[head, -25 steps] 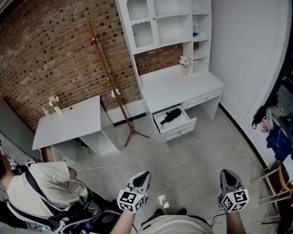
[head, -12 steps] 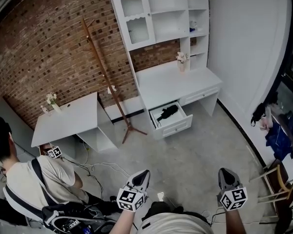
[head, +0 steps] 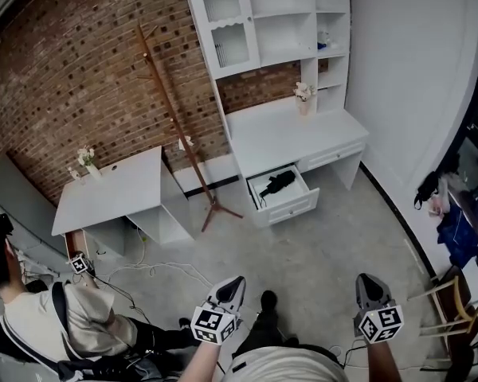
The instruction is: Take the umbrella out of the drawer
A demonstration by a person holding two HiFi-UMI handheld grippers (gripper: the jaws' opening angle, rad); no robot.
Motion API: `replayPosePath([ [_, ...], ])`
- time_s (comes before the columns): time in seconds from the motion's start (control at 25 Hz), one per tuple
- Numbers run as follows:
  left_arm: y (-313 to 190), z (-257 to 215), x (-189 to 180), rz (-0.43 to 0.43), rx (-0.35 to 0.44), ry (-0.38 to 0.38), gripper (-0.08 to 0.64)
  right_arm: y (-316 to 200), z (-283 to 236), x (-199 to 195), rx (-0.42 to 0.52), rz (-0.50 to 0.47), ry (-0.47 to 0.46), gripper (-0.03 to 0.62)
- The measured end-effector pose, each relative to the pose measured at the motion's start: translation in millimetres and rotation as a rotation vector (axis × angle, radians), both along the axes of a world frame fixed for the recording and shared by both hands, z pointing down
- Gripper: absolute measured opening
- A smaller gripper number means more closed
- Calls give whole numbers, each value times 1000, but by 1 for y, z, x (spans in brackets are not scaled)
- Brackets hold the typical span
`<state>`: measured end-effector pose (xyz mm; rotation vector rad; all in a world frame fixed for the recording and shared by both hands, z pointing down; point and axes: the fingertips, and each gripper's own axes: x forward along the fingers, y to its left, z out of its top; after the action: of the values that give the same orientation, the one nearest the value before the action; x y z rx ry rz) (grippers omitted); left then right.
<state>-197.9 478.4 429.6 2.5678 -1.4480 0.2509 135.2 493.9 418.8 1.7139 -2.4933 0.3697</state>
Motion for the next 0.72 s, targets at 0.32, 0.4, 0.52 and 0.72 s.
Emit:
replayPosePath([
  [0.32, -61, 9, -7, 1, -8, 17, 26, -57, 0, -3, 6, 19, 4, 32],
  [0.4, -78, 9, -5, 4, -5, 21, 25, -73, 0, -3, 8, 20, 7, 32],
  [0.52, -100, 15, -5, 12, -18, 19, 26, -97, 2, -4, 5, 25, 8, 32],
  [0.72, -143, 26, -9, 27, -45, 12, 25, -139, 11, -10, -13, 36, 6, 32],
])
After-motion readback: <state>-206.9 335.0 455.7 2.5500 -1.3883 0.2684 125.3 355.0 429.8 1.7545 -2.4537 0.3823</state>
